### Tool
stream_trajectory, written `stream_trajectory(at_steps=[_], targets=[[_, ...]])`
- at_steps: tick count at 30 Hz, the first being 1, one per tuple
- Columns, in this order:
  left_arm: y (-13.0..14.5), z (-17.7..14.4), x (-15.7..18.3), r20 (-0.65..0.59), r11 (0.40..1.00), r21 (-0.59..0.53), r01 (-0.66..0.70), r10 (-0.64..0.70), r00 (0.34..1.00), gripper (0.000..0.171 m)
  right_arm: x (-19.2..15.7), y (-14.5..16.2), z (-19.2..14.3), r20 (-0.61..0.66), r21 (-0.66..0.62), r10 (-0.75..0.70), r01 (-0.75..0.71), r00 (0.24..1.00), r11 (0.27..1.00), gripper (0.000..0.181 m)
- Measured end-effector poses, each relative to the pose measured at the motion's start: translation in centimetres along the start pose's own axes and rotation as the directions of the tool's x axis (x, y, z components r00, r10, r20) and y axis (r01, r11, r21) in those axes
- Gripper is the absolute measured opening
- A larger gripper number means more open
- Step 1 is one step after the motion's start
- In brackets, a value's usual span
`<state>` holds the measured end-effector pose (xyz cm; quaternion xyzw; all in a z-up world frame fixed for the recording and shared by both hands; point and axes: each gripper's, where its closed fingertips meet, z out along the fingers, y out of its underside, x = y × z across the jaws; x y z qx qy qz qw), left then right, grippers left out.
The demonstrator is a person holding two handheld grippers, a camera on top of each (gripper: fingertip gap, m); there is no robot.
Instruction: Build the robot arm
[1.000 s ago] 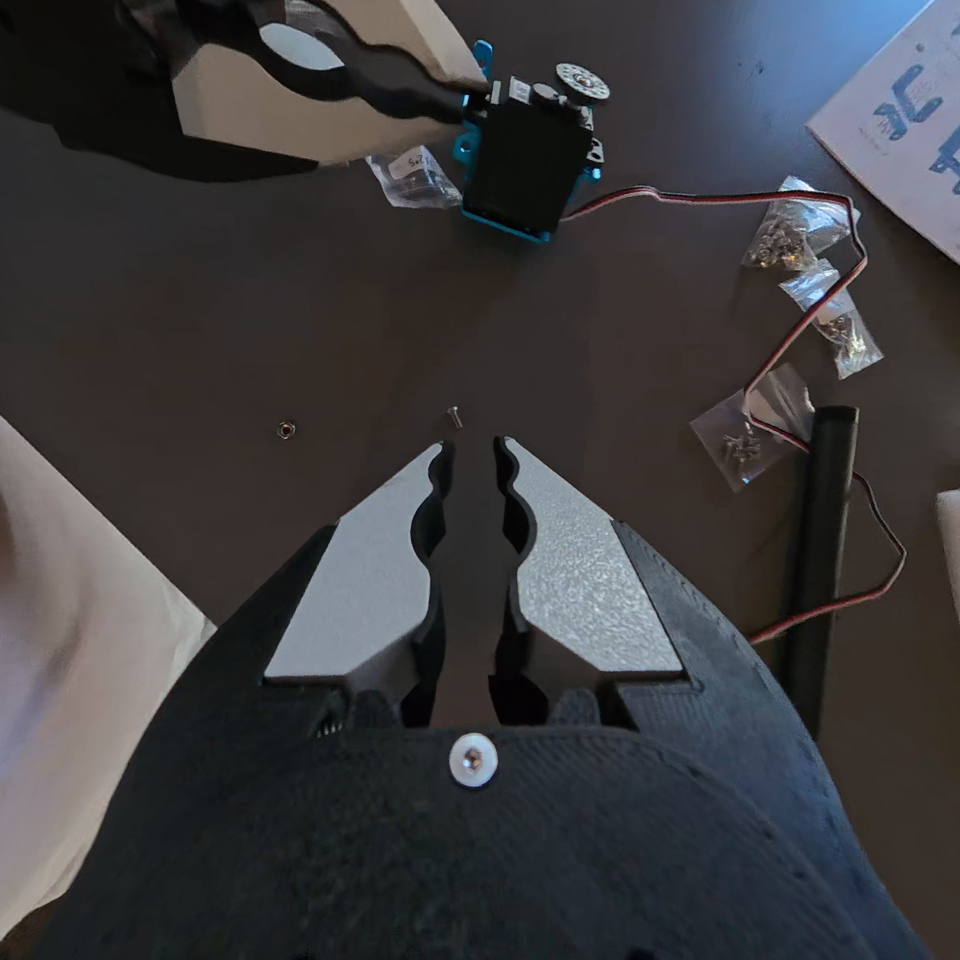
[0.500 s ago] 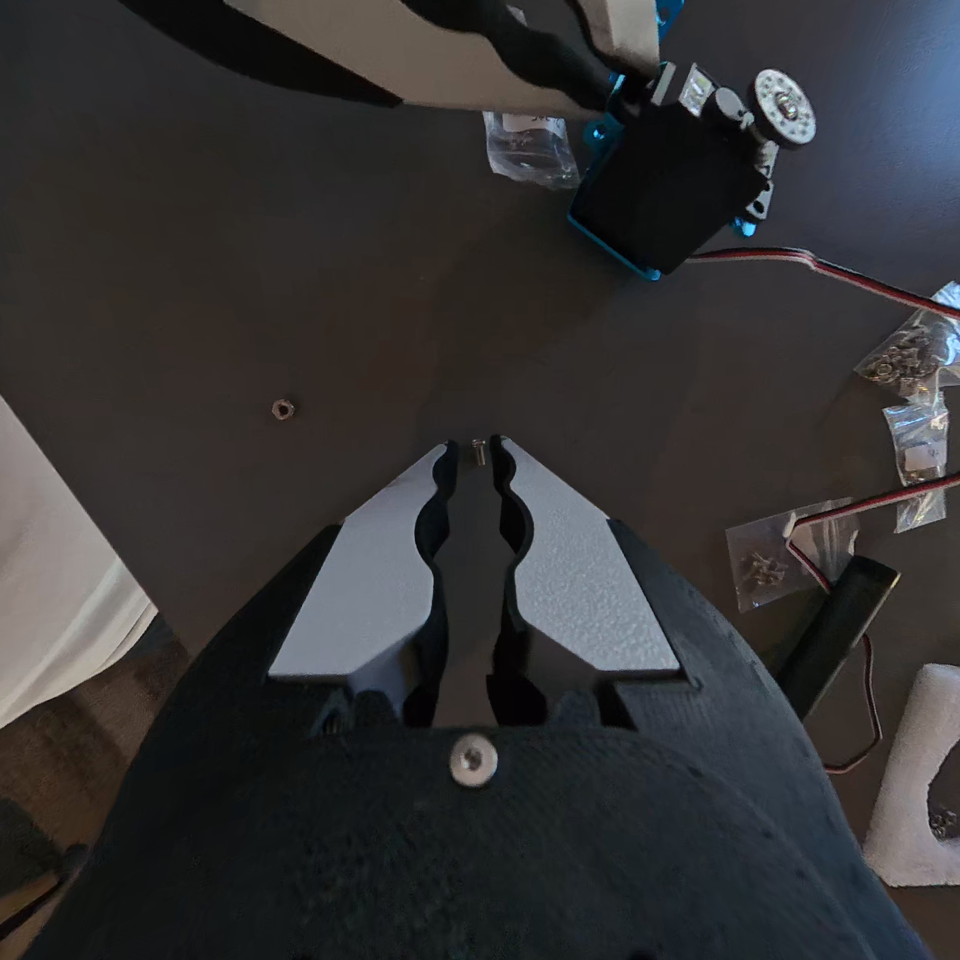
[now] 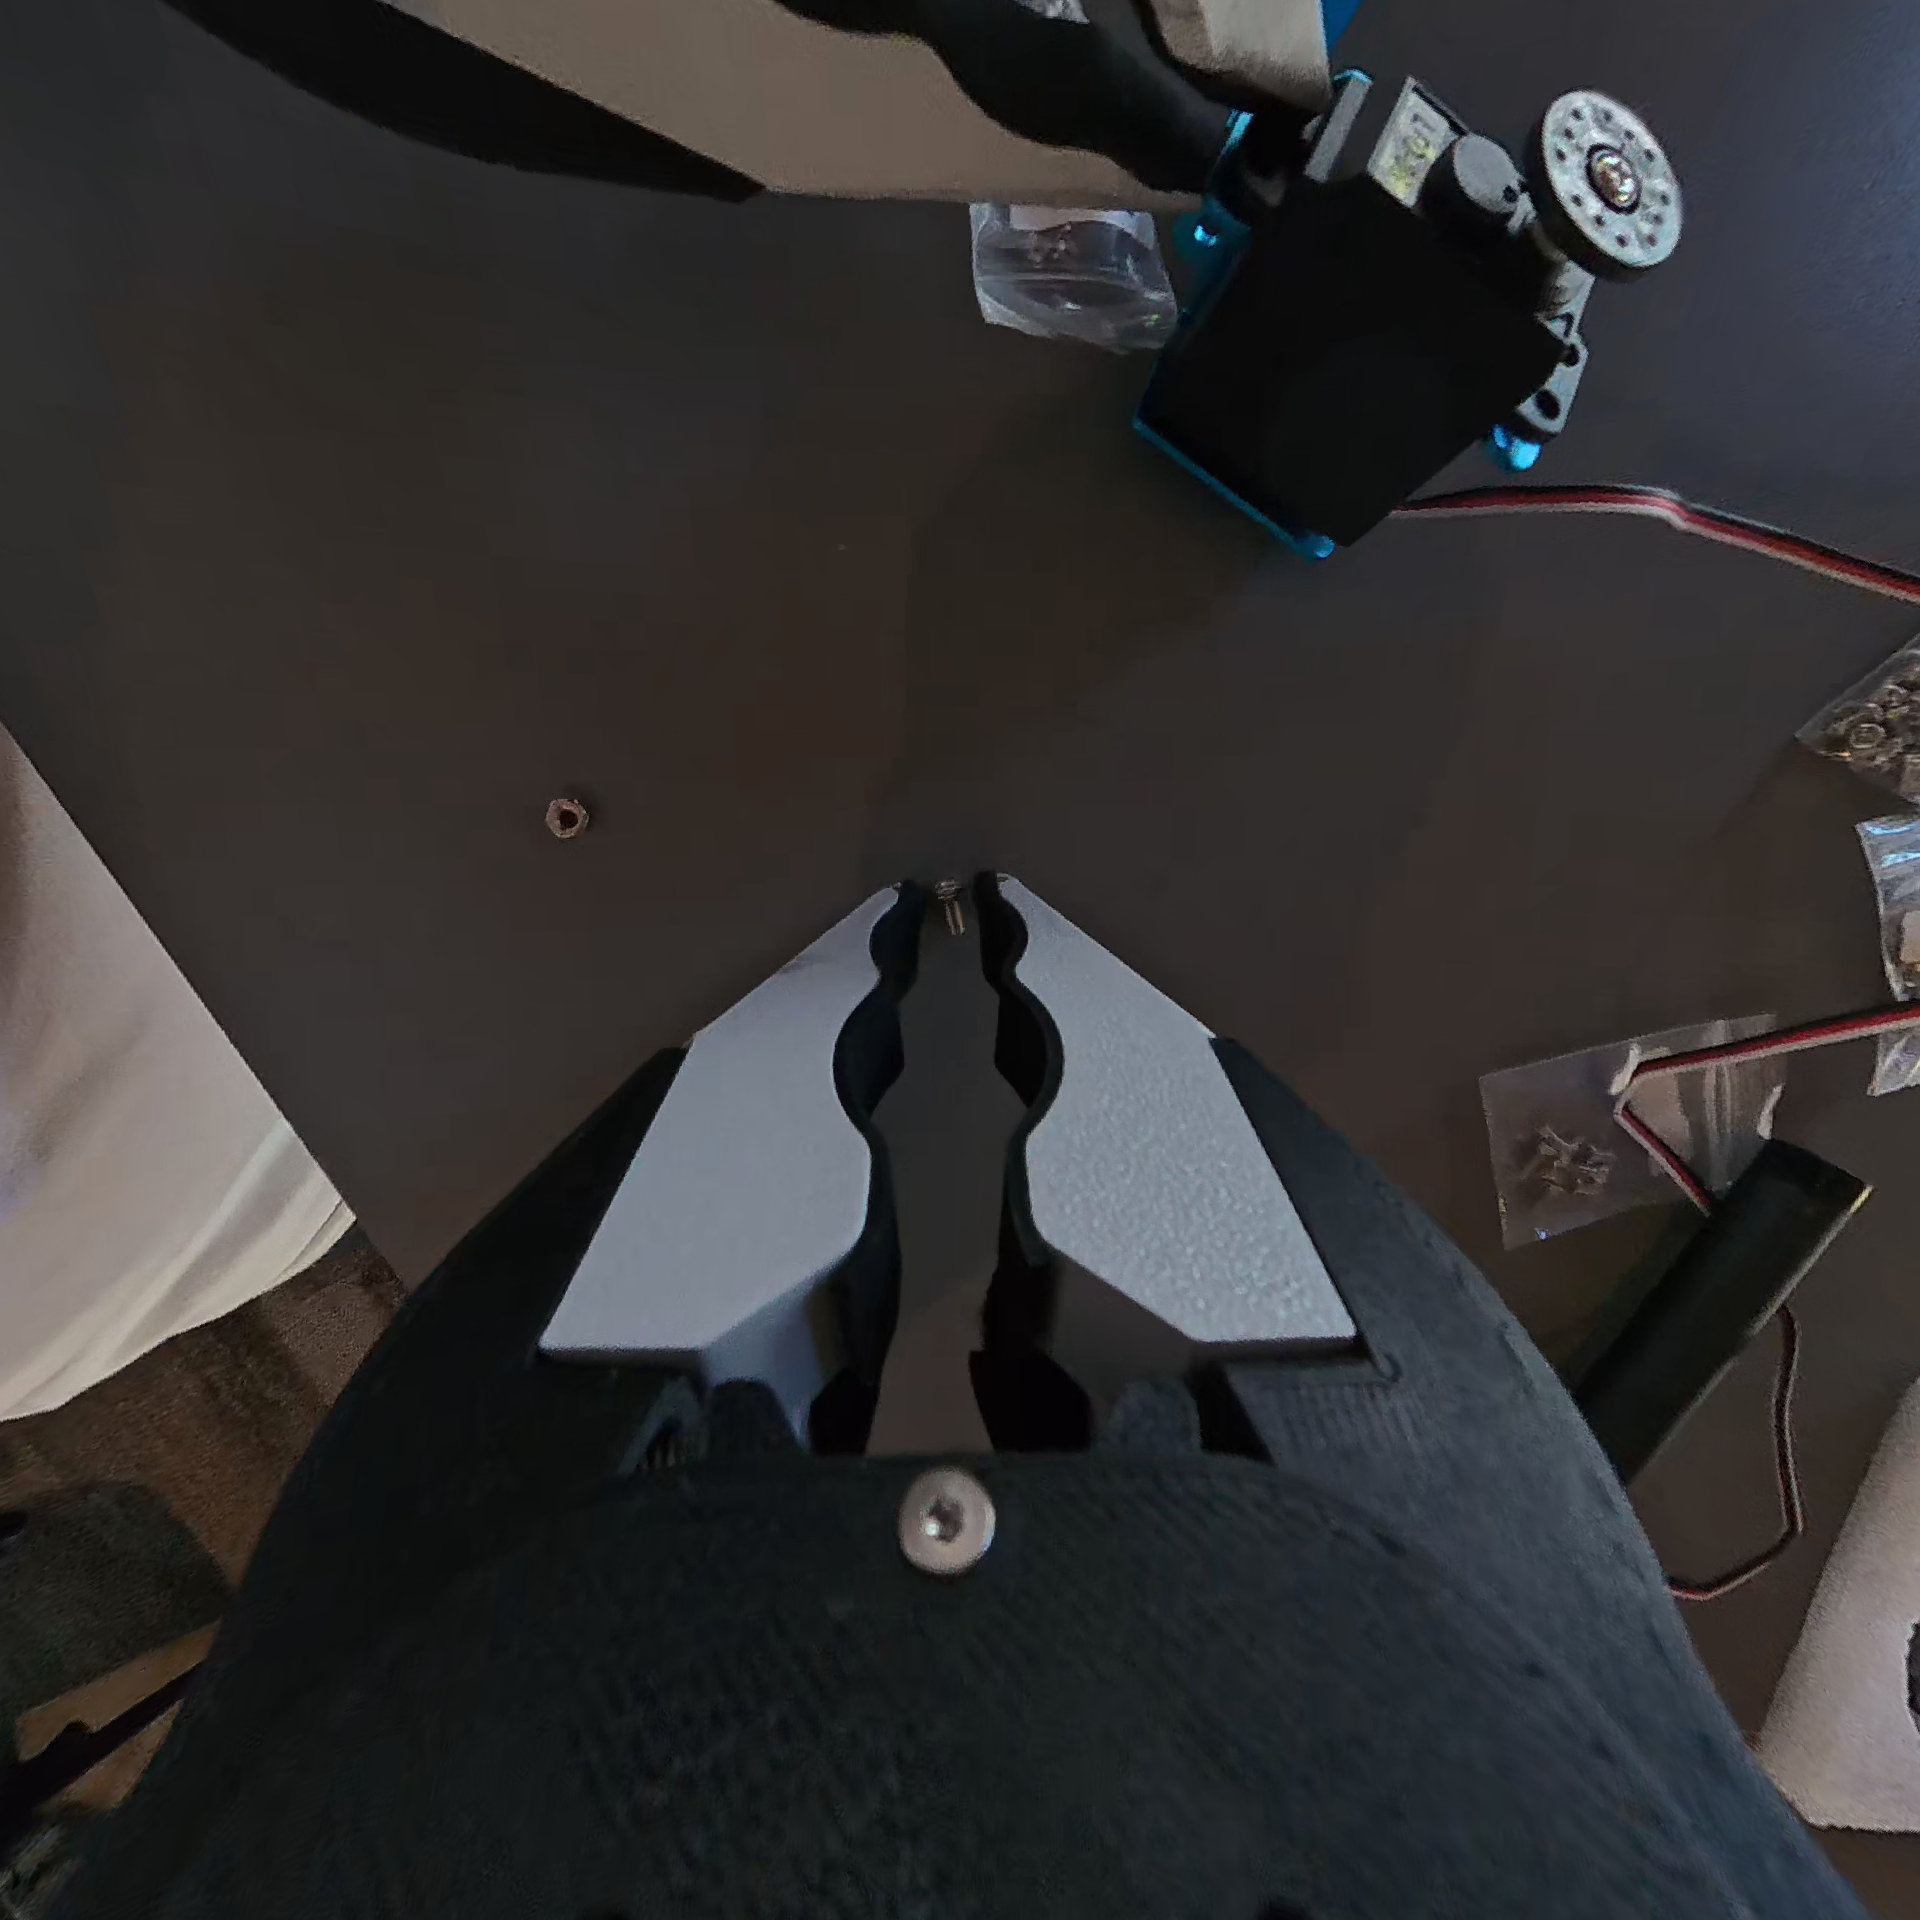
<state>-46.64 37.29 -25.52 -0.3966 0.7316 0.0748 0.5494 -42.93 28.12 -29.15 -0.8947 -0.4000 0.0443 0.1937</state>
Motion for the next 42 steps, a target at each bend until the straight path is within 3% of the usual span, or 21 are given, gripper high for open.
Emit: stream_trajectory(at_steps=[10,14,17,19,22,27,34,39,42], targets=[[0.0,-0.1,-0.1,0.001,1.0,0.004,0.006,-0.006,1.0,0.005,-0.4,-0.2,0.0,0.045,0.008,-0.004,0.004,0.999,1.0,0.005],[0.0,-0.2,-0.3,0.007,1.0,0.009,0.014,-0.014,1.0,0.004,-0.2,-3.2,-1.4,0.047,0.255,0.057,-0.067,0.997,0.965,0.005],[-0.1,-0.3,-0.4,0.012,0.999,0.017,0.027,-0.027,1.0,0.004,0.6,-6.7,-3.4,0.131,0.536,0.183,-0.225,0.974,0.814,0.006],[-0.1,-0.3,-0.4,0.013,0.999,0.02,0.034,-0.034,0.999,0.004,1.0,-8.1,-4.1,0.25,0.638,0.242,-0.348,0.937,0.687,0.005],[-0.2,-0.3,-0.3,0.013,0.999,0.028,0.039,-0.039,0.999,0.004,1.7,-9.1,-4.4,0.382,0.684,0.283,-0.475,0.88,0.553,0.005],[-0.4,-0.3,-0.3,0.01,0.999,0.035,0.036,-0.037,0.999,0.004,2.8,-10.2,-4.2,0.495,0.695,0.291,-0.574,0.818,0.432,0.005],[-0.6,-0.3,-0.2,0.011,0.999,0.042,0.033,-0.034,0.999,0.004,3.4,-11.1,-2.8,0.472,0.699,0.294,-0.556,0.831,0.45,0.005],[-0.6,-0.3,-0.3,0.013,0.998,0.045,0.038,-0.039,0.999,0.004,3.8,-10.7,-1.8,0.285,0.72,0.307,-0.415,0.908,0.556,0.005],[-0.6,-0.3,-0.3,0.015,0.998,0.043,0.039,-0.04,0.999,0.004,3.8,-10.8,-1.8,0.217,0.734,0.304,-0.361,0.927,0.575,0.005]])
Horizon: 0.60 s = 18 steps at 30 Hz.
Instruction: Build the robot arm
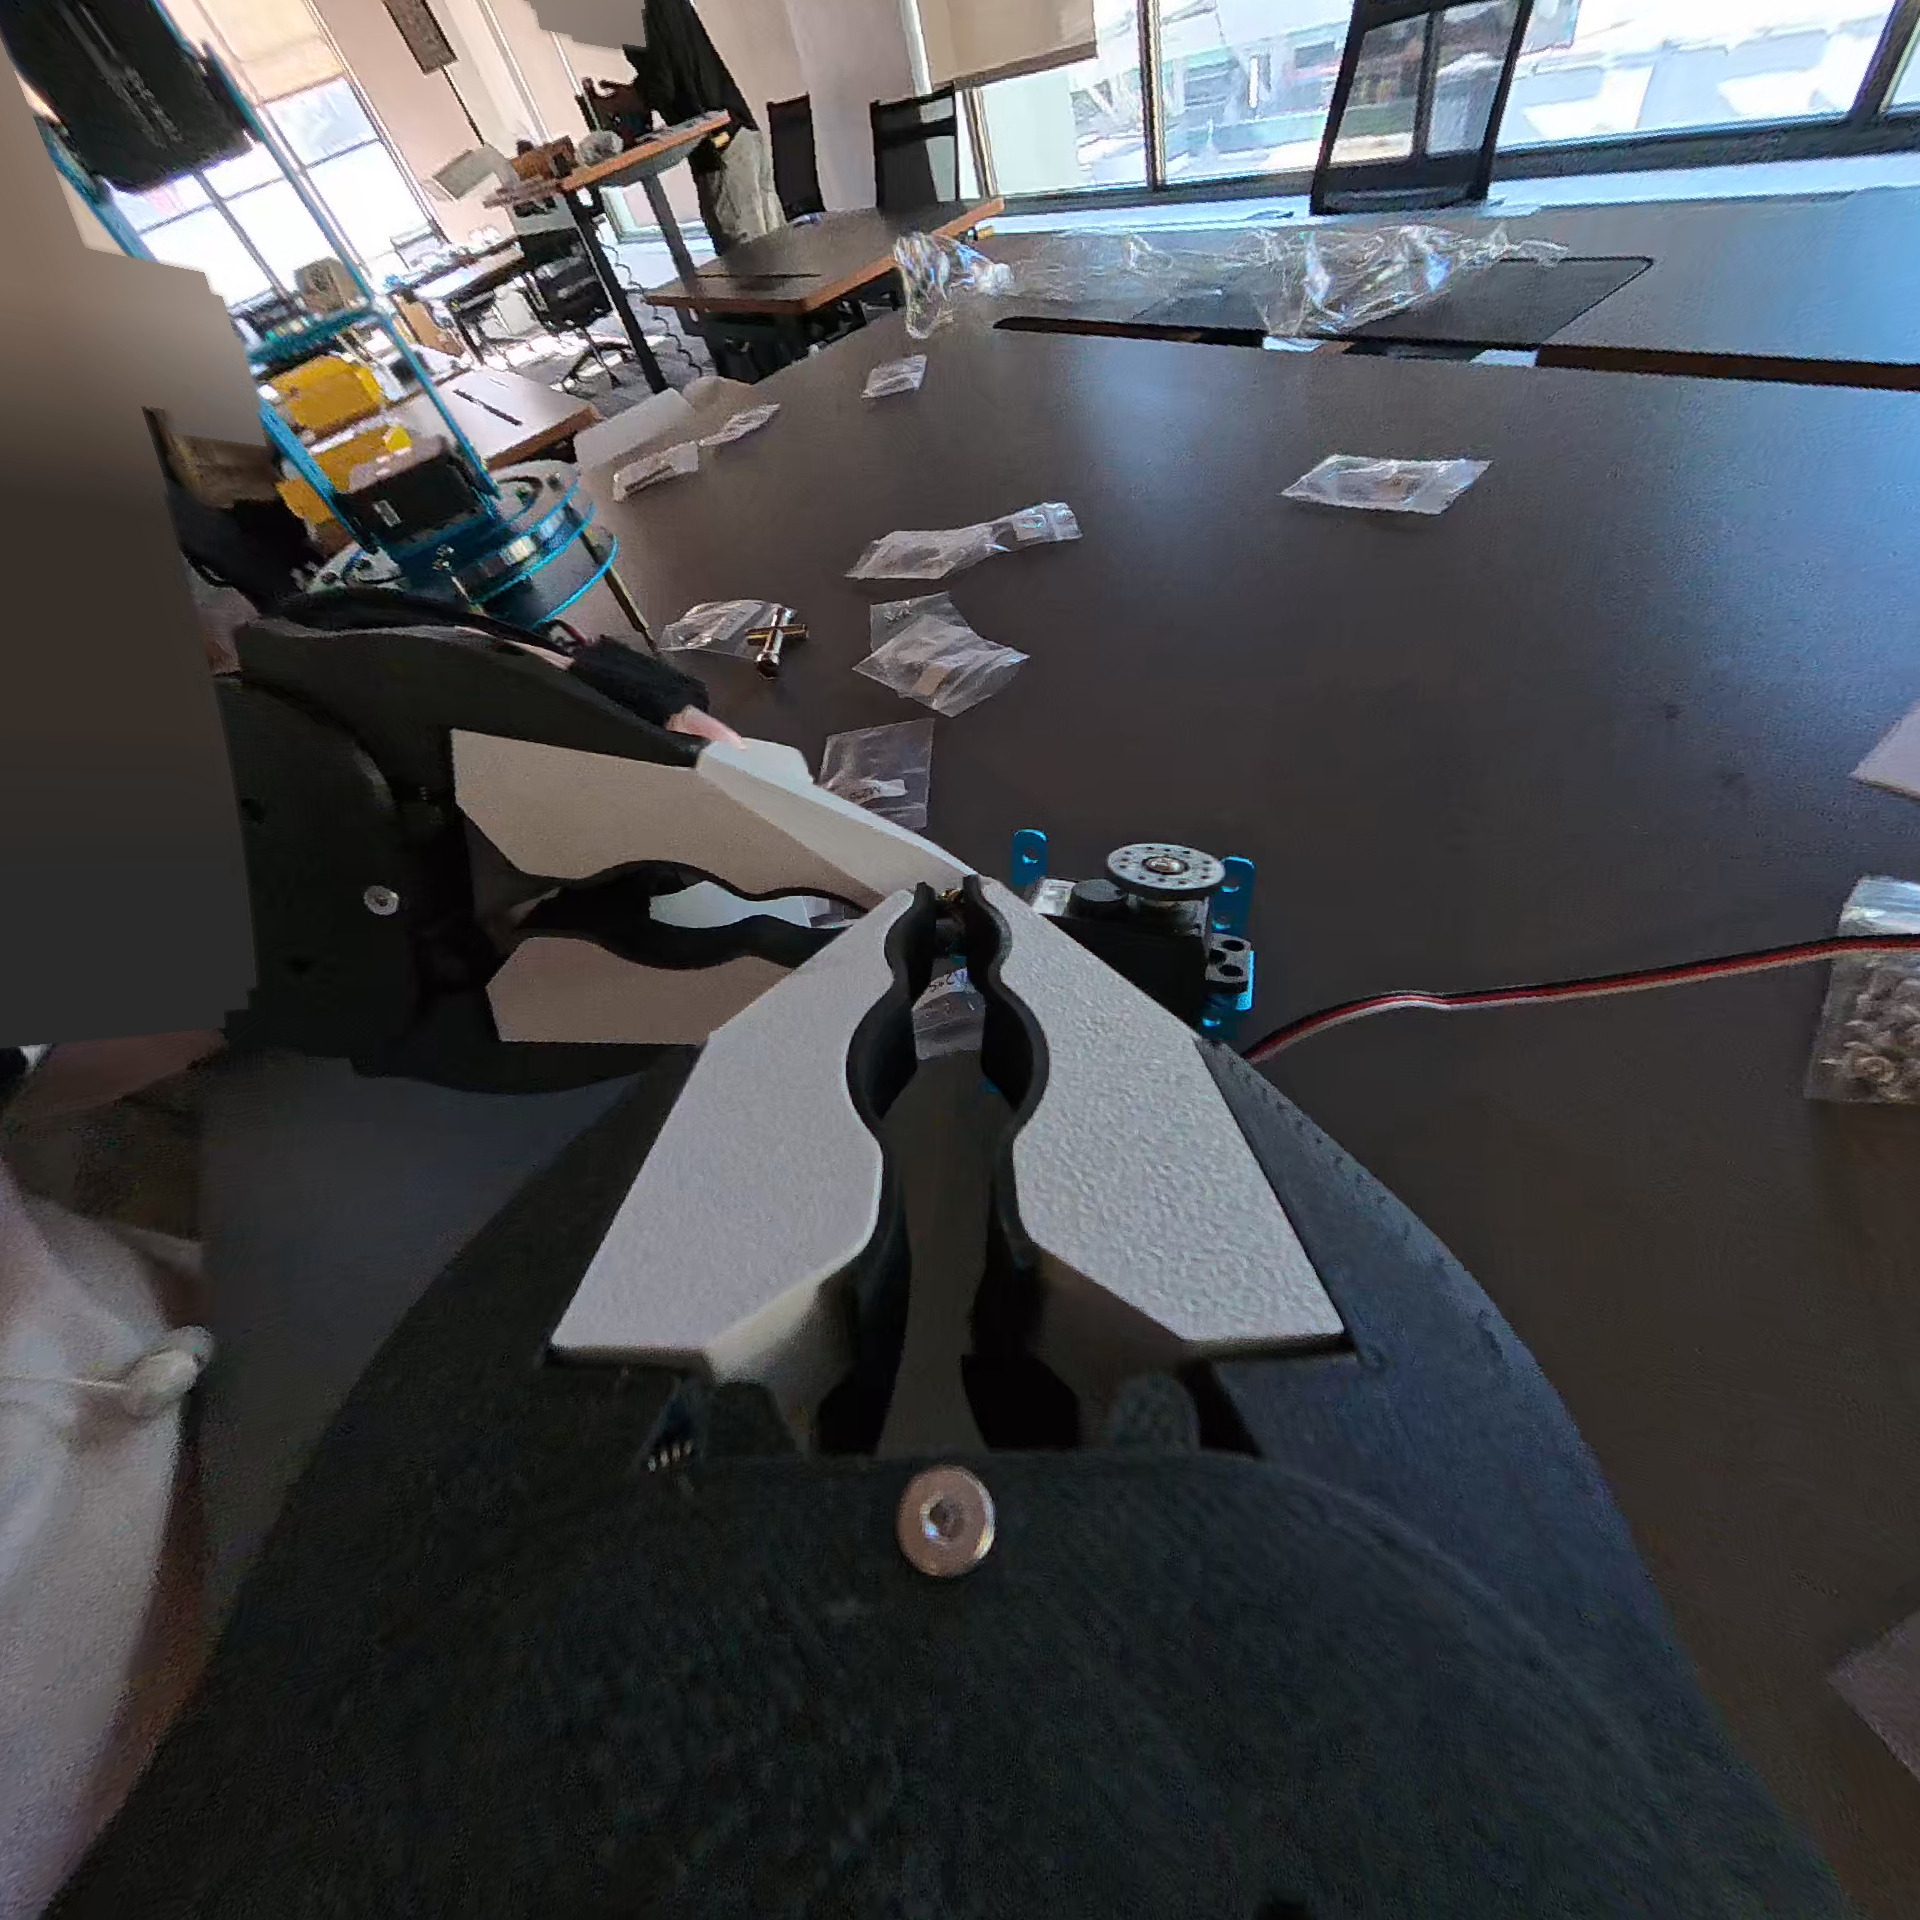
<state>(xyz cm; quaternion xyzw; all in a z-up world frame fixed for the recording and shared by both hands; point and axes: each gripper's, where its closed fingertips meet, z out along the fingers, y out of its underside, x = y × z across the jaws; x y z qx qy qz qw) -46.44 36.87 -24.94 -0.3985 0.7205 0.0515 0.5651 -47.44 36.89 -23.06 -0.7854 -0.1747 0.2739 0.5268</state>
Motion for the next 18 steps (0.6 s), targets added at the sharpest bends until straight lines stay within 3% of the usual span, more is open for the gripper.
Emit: stream_trajectory(at_steps=[8,18], targets=[[-0.13,0.09,0.3,-0.002,1.0,-0.001,-0.02,0.02,1.0,0.004,0.32,0.46,-0.15,-0.073,-0.055,-0.106,0.102,0.992,0.993,0.006],[-0.11,0.12,0.35,0.0,0.999,-0.005,-0.035,0.035,0.999,0.004,0.32,0.7,-0.24,-0.077,-0.131,-0.202,0.191,0.976,0.973,0.008]])
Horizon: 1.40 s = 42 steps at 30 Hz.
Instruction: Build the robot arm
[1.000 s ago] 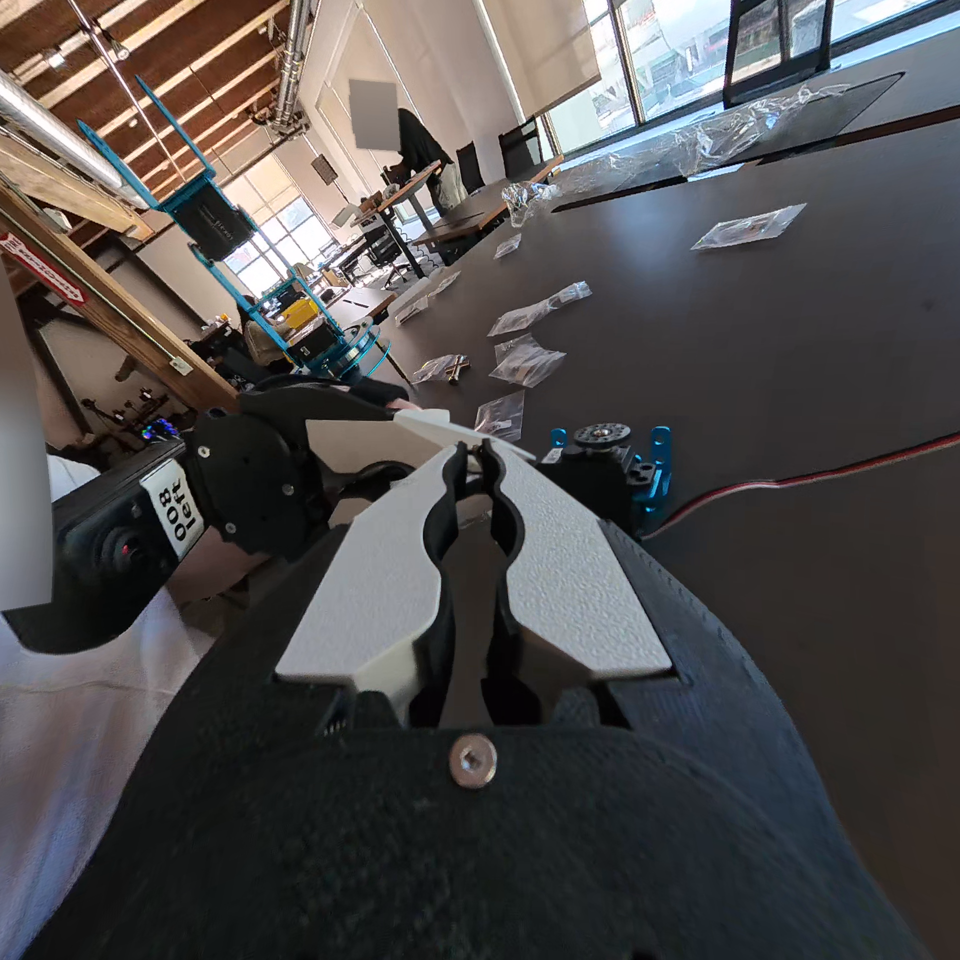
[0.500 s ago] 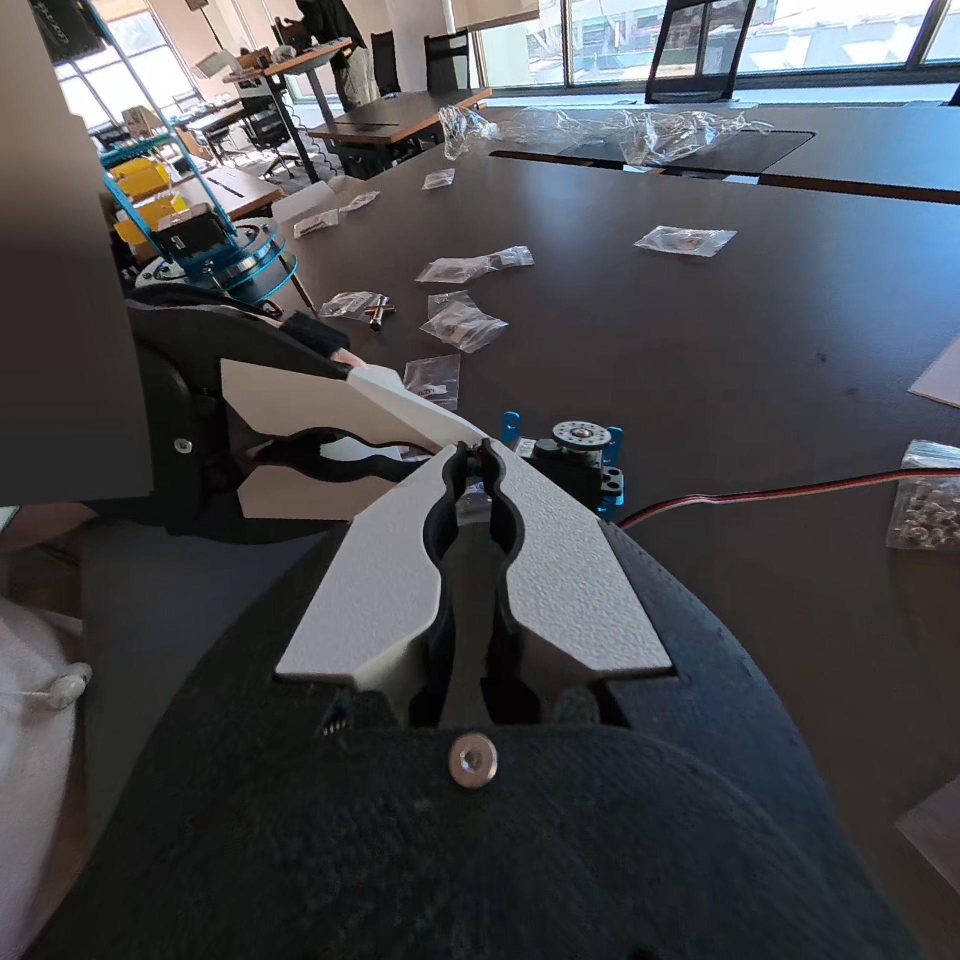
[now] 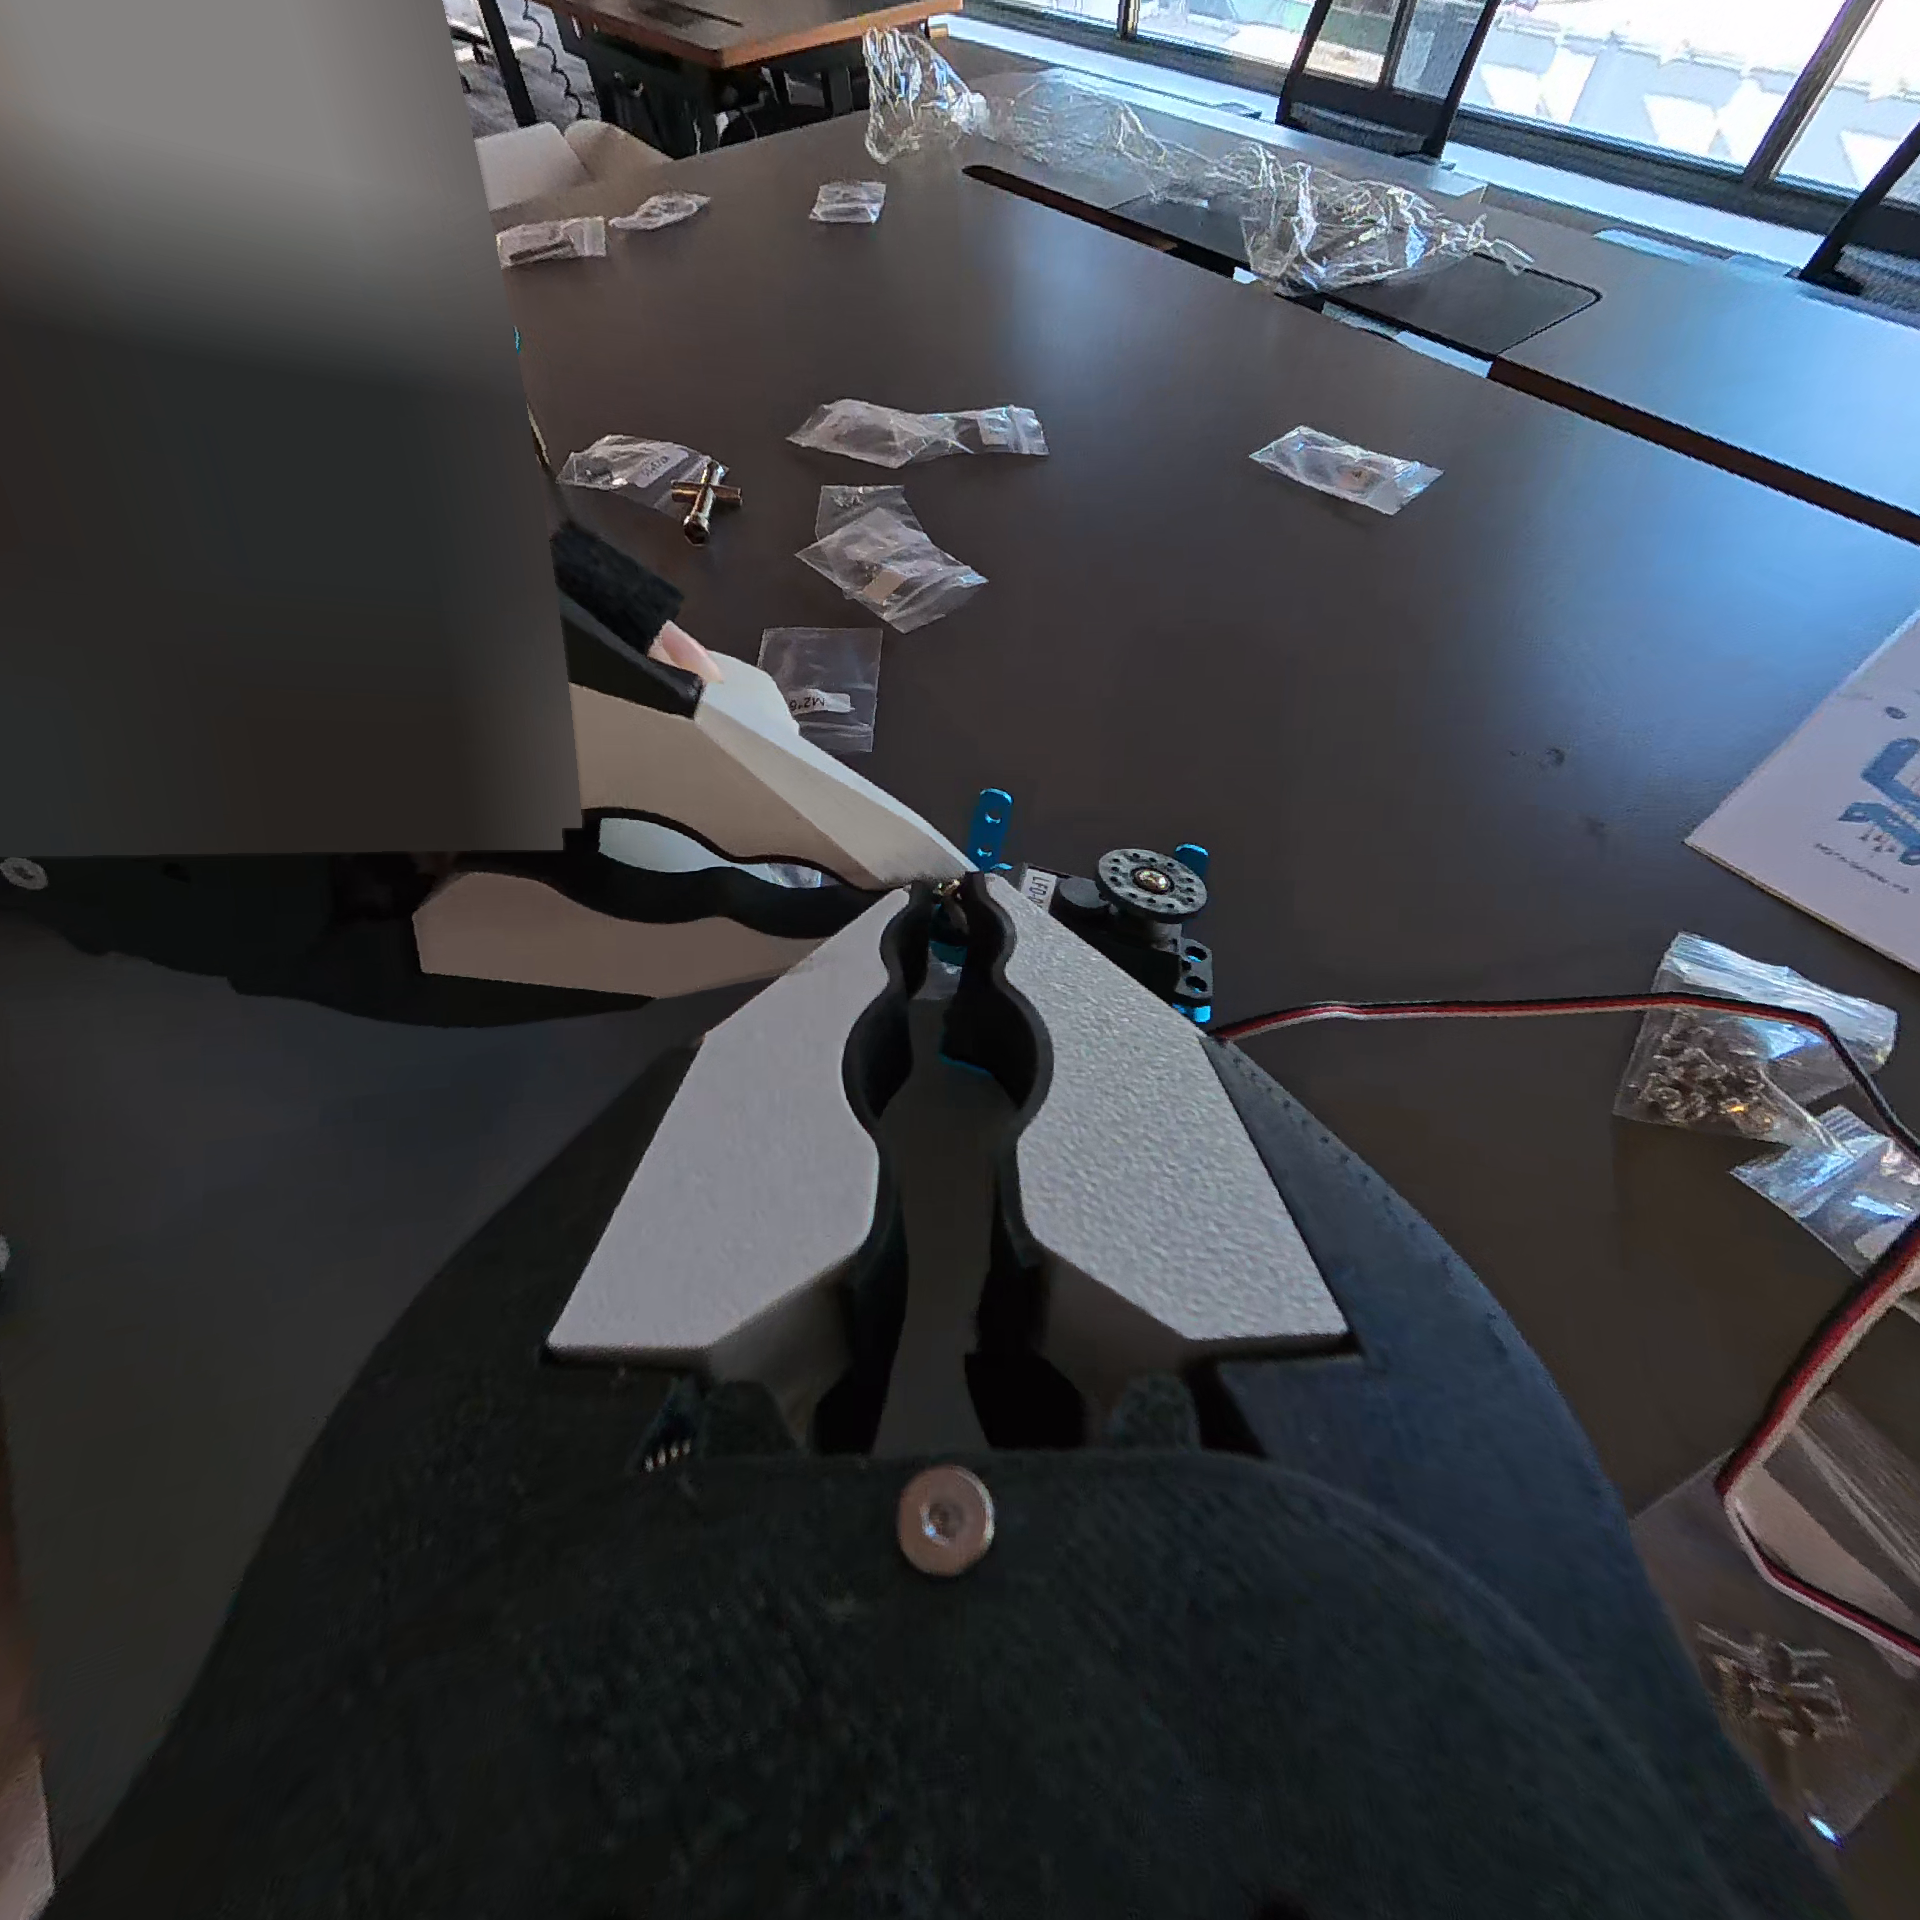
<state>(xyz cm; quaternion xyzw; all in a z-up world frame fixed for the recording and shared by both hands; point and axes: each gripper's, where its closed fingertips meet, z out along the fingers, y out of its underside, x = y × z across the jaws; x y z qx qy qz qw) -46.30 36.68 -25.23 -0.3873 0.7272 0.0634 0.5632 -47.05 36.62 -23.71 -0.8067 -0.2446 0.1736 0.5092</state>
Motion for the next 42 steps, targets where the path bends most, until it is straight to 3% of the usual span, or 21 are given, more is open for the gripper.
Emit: stream_trajectory(at_steps=[9,22,28,33,38,42], targets=[[0.0,0.0,0.1,0.0,1.0,-0.002,-0.01,0.01,1.0,0.004,-0.2,0.2,-0.1,0.01,-0.029,-0.088,0.089,0.996,0.996,0.009],[-0.1,0.0,0.1,-0.002,1.0,0.003,-0.011,0.011,1.0,0.004,-0.3,0.0,-0.3,0.061,0.025,-0.011,0.009,0.998,1.0,0.001],[-0.1,0.0,0.1,-0.004,1.0,0.003,-0.009,0.009,1.0,0.004,-0.1,0.2,-0.7,0.047,-0.013,-0.096,0.097,0.994,0.995,0.005],[-0.1,0.0,0.1,-0.005,1.0,0.005,-0.006,0.006,1.0,0.004,-0.3,-0.2,-1.3,0.047,-0.037,-0.252,0.254,0.967,0.967,0.011],[-0.1,-0.1,0.1,-0.005,1.0,0.005,-0.008,0.008,1.0,0.004,0.5,-0.3,-2.7,-0.081,-0.083,-0.459,0.453,0.884,0.887,0.012],[-0.1,-0.1,0.1,-0.005,1.0,0.005,-0.007,0.007,1.0,0.004,6.0,0.9,-8.7,-0.361,-0.165,-0.426,0.393,0.83,0.905,0.012]])
